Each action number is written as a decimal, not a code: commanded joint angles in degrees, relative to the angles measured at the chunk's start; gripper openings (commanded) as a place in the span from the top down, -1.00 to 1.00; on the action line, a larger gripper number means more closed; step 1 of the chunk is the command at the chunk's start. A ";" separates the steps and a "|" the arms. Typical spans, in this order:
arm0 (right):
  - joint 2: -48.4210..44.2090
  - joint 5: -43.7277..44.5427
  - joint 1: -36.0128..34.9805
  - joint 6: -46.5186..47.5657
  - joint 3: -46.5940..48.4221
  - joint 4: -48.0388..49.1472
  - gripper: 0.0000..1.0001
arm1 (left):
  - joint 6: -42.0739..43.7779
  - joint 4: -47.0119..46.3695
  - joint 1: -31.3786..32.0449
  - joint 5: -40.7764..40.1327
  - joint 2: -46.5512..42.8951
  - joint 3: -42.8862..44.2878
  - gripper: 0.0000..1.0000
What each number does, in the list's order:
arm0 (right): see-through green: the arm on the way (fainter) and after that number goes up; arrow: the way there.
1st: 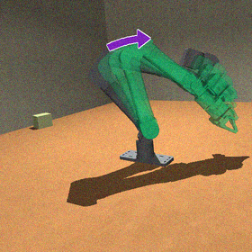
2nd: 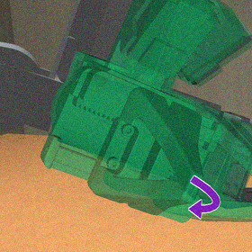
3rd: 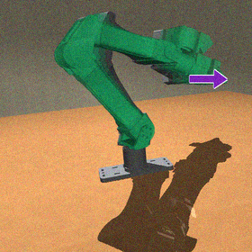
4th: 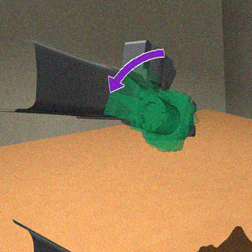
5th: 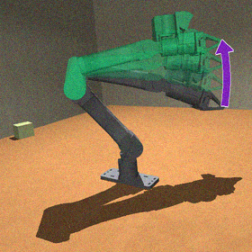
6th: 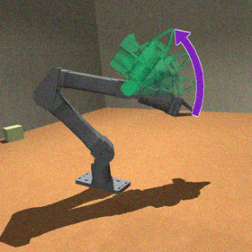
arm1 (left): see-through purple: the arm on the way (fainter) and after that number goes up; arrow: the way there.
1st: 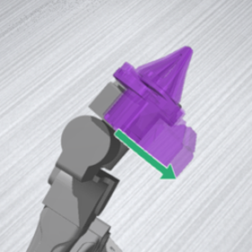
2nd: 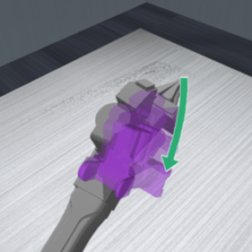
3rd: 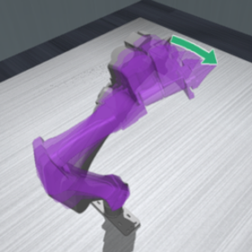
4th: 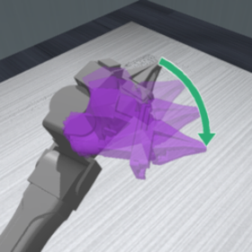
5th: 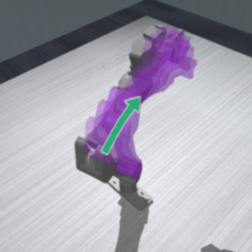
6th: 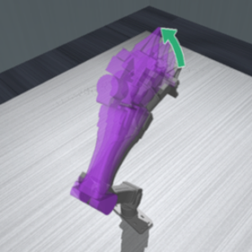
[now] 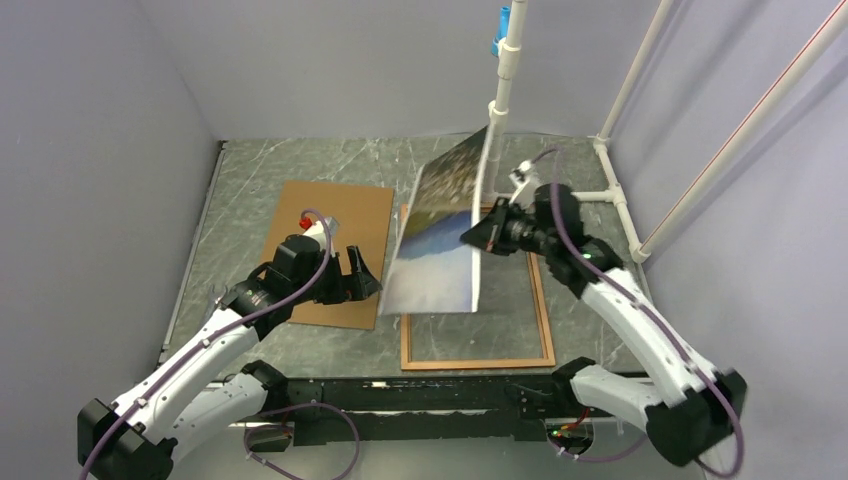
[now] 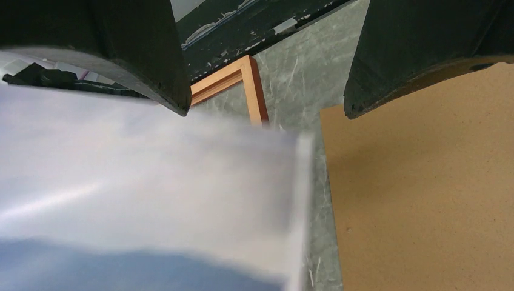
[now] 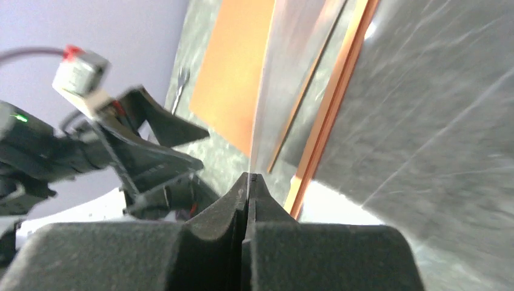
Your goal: Put the photo into the frame
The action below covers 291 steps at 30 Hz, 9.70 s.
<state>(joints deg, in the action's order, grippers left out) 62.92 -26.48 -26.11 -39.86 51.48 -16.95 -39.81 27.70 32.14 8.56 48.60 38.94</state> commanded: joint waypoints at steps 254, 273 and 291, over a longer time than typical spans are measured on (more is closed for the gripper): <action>2.52 15.67 -4.70 2.81 -3.69 -14.13 -0.99 | 0.58 -14.38 4.86 -4.76 22.69 -0.47 -0.88; 0.02 17.98 -4.65 3.30 -3.41 -16.88 -0.99 | -1.46 -14.50 13.23 -3.30 42.97 11.60 0.08; -0.14 18.20 -4.64 3.30 -3.67 -16.87 -0.99 | 1.38 -9.19 17.76 -7.61 50.61 19.91 0.21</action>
<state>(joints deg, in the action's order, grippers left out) 63.88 -9.21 -30.59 -36.47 47.81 -34.20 -40.12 16.45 48.99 3.27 98.15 56.01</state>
